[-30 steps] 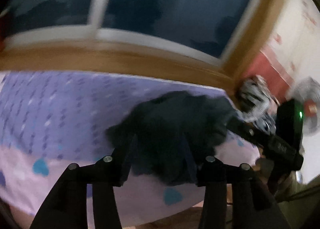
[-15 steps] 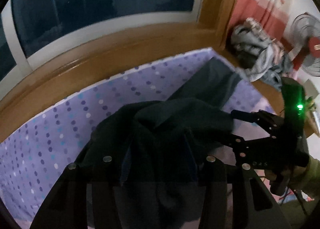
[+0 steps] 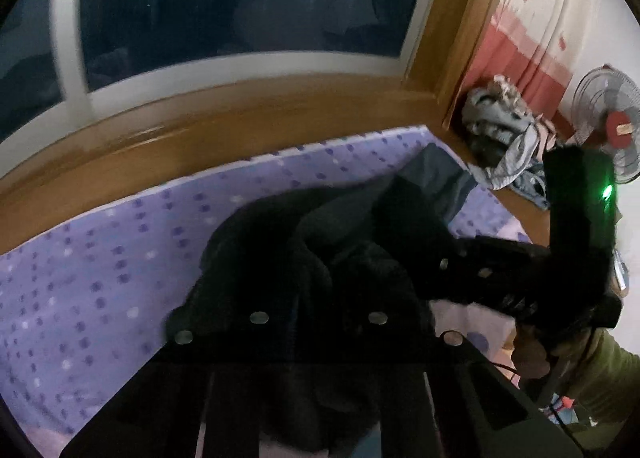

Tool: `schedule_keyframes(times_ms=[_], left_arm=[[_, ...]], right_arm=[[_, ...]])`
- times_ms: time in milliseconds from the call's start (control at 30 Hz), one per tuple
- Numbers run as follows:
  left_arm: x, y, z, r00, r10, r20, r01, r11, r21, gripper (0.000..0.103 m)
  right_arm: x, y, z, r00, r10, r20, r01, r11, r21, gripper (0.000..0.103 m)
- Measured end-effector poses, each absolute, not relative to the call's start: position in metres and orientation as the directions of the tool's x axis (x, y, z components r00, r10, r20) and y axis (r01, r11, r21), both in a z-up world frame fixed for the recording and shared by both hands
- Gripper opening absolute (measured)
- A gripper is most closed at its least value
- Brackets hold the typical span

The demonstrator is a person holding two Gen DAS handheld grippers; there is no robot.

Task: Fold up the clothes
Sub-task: 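Lower the sweater onto the bed with both grippers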

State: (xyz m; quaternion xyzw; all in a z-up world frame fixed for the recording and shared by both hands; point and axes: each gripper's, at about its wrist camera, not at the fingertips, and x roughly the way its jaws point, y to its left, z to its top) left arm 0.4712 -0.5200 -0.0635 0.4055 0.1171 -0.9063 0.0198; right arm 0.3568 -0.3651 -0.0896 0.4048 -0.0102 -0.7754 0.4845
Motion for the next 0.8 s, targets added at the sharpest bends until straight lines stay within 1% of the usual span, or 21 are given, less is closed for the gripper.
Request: schedule_keyframes(times_ms=[100,200,267,400,567,633,667,700,733,767,800], left_arm=[[0.519,-0.546,-0.054,-0.699,0.036,-0.714,0.161,-0.965,-0.206,0.014],[0.57,-0.584,-0.054,-0.711,-0.003,-0.703,0.224,-0.949,-0.223,0.014],[0.596,-0.605,-0.064,-0.703,-0.024,-0.711,0.271,-0.933,-0.236,0.014],[0.644,-0.648,-0.087,-0.689,-0.048,-0.723,0.364,-0.886,-0.288,0.014],[0.692,-0.681,-0.107,-0.672,-0.1,-0.734,0.469,-0.824,-0.318,0.014],[0.705,-0.689,-0.112,-0.666,-0.11,-0.738,0.494,-0.806,-0.326,0.014],[0.71,-0.692,-0.114,-0.66,-0.114,-0.742,0.505,-0.799,-0.327,0.014],[0.714,-0.693,-0.115,-0.656,-0.114,-0.746,0.509,-0.797,-0.326,0.014],[0.717,-0.695,-0.115,-0.663,-0.097,-0.742,0.497,-0.798,-0.34,0.014],[0.72,-0.696,-0.115,-0.67,-0.08,-0.738,0.485,-0.8,-0.353,0.016],[0.721,-0.695,-0.113,-0.68,-0.065,-0.73,0.466,-0.807,-0.362,0.019]], right_arm=[[0.4,-0.391,-0.058,-0.158,-0.829,-0.537,0.785,-0.435,0.441,0.014],[0.443,-0.437,-0.041,-0.096,-0.859,-0.502,0.834,-0.345,0.431,0.014],[0.473,-0.476,-0.039,-0.031,-0.867,-0.498,0.859,-0.278,0.43,0.014],[0.527,-0.55,-0.051,0.054,-0.836,-0.547,0.914,-0.179,0.364,0.014],[0.587,-0.632,-0.093,0.148,-0.739,-0.657,0.945,-0.089,0.314,0.014],[0.605,-0.653,-0.108,0.112,-0.701,-0.704,0.961,-0.104,0.257,0.019],[0.611,-0.658,-0.112,0.09,-0.692,-0.717,0.964,-0.12,0.238,0.021],[0.617,-0.662,-0.114,0.069,-0.682,-0.728,0.966,-0.136,0.219,0.025],[0.617,-0.658,-0.11,0.066,-0.691,-0.72,0.964,-0.141,0.224,0.027],[0.617,-0.655,-0.105,0.063,-0.699,-0.712,0.962,-0.146,0.229,0.034],[0.618,-0.651,-0.1,0.06,-0.707,-0.704,0.96,-0.151,0.234,0.045]])
